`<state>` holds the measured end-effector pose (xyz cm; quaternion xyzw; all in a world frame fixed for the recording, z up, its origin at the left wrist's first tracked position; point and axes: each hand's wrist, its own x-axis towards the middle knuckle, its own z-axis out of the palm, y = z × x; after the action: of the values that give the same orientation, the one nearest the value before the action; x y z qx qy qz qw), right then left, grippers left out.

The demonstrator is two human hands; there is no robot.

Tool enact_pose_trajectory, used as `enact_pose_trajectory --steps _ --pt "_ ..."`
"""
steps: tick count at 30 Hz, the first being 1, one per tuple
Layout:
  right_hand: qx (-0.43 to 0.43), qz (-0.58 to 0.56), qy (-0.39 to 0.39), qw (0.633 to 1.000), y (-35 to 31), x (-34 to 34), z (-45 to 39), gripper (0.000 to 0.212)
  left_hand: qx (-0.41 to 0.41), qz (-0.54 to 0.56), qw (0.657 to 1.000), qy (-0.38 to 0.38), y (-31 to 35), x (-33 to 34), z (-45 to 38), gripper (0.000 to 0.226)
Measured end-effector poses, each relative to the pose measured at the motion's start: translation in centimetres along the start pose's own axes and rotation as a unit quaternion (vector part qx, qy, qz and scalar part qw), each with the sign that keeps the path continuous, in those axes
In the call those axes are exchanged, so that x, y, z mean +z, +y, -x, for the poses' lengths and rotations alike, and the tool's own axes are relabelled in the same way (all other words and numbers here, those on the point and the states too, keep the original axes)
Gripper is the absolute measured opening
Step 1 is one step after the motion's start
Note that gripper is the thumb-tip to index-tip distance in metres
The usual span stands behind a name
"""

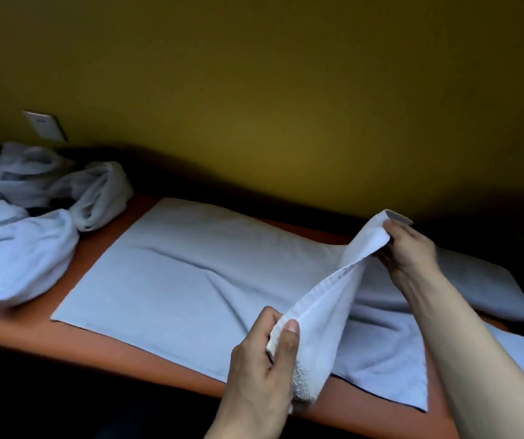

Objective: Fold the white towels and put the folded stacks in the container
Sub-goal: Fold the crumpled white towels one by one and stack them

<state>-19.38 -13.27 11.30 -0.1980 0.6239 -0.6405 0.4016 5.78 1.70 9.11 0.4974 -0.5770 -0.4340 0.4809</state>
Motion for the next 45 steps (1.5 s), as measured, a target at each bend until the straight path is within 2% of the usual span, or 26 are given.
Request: enact_pose_trajectory --steps 6,14,18,21,23,25,27,31,36,38,40,42,45 --pt "-0.020 0.049 -0.057 0.997 0.5 13.8 3.0 0.016 -0.005 0.012 0.997 0.078 -2.0 -9.3 -2.9 0.046" --pt "-0.015 0.086 -0.126 0.988 6.5 31.6 5.4 0.013 -0.049 -0.058 0.974 0.215 -8.9 -21.7 -7.1 0.040" --pt "-0.025 0.106 -0.157 0.982 10.1 37.8 6.3 0.019 -0.085 -0.123 0.954 0.261 -12.8 -26.3 -8.4 0.033" --pt "-0.009 0.141 -0.182 0.973 12.5 40.5 6.8 0.011 -0.135 -0.133 0.938 0.291 -15.4 -28.5 -9.0 0.029" --pt "0.002 0.163 -0.221 0.962 14.3 40.9 7.4 0.035 -0.167 -0.163 0.927 0.295 -17.3 -29.7 -9.5 0.026" --pt "-0.009 0.199 -0.239 0.951 15.8 39.6 8.6 0.045 -0.207 -0.206 0.916 0.277 -19.6 -30.7 -9.7 0.026" --pt "-0.009 0.213 -0.235 0.948 17.1 37.0 9.9 0.045 -0.232 -0.236 0.908 0.256 -21.3 -31.5 -9.5 0.027" --pt "-0.028 0.274 -0.220 0.936 19.2 29.5 11.5 0.032 -0.219 -0.289 0.903 0.230 -22.1 -31.3 -9.3 0.020" --pt "-0.084 0.384 -0.163 0.905 19.1 22.6 12.3 0.026 -0.262 -0.340 0.888 0.162 -22.2 -30.9 -10.1 0.044" --pt "-0.095 0.407 -0.161 0.894 18.6 22.7 11.6 0.023 -0.288 -0.337 0.884 0.146 -21.9 -30.9 -10.3 0.042" --pt "-0.126 0.427 -0.179 0.877 18.1 24.0 10.6 0.018 -0.295 -0.343 0.882 0.132 -21.4 -30.6 -10.2 0.029" --pt "-0.155 0.447 -0.203 0.857 17.4 26.7 9.2 0.013 -0.285 -0.351 0.881 0.135 -21.1 -30.2 -9.8 0.020" --pt "-0.190 0.469 -0.227 0.832 16.7 31.7 6.8 0.012 -0.269 -0.357 0.883 0.144 -21.2 -29.8 -9.2 0.019"
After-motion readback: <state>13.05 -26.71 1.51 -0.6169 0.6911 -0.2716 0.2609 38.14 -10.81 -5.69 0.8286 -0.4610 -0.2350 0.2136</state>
